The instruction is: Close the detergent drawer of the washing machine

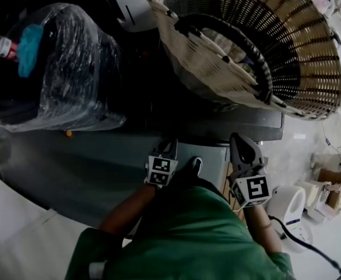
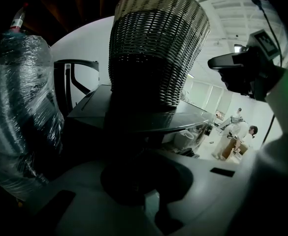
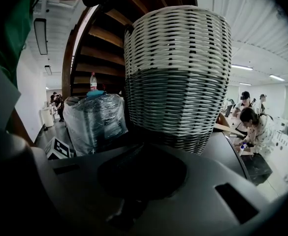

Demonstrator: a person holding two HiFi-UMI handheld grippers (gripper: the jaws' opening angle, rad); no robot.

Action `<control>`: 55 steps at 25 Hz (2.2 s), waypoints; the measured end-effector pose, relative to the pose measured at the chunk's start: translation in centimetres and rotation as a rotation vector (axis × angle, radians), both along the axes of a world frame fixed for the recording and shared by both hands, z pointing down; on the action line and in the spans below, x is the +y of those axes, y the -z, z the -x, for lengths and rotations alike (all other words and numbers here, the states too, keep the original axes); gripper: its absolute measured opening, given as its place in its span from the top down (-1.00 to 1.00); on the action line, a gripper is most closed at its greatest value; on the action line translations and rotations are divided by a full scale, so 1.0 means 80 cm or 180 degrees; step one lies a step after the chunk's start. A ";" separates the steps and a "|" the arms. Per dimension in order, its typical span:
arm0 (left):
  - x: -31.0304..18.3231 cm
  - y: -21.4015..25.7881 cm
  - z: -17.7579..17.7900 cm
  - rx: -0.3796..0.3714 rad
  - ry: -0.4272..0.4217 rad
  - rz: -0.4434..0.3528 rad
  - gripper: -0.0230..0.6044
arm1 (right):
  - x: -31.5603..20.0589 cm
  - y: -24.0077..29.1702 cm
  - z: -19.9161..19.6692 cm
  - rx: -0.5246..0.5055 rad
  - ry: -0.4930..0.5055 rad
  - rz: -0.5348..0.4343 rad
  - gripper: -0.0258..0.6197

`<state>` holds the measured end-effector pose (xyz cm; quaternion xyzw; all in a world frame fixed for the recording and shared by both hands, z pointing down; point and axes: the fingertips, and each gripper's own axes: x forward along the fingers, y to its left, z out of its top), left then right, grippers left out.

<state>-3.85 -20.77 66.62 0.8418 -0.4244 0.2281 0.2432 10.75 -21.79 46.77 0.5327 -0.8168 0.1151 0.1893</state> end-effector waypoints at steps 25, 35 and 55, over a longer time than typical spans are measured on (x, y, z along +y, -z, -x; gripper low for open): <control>0.001 0.030 -0.004 -0.0258 -0.0342 -0.0119 0.86 | 0.024 0.015 -0.009 0.0062 -0.0001 0.0023 0.87; -0.009 0.198 0.023 0.0052 0.0048 -0.0949 0.86 | 0.040 0.061 -0.016 -0.0069 -0.0015 -0.0462 0.87; 0.028 0.470 0.072 0.0562 0.0474 -0.2236 0.86 | 0.079 0.209 0.015 -0.0598 0.0215 -0.1207 0.87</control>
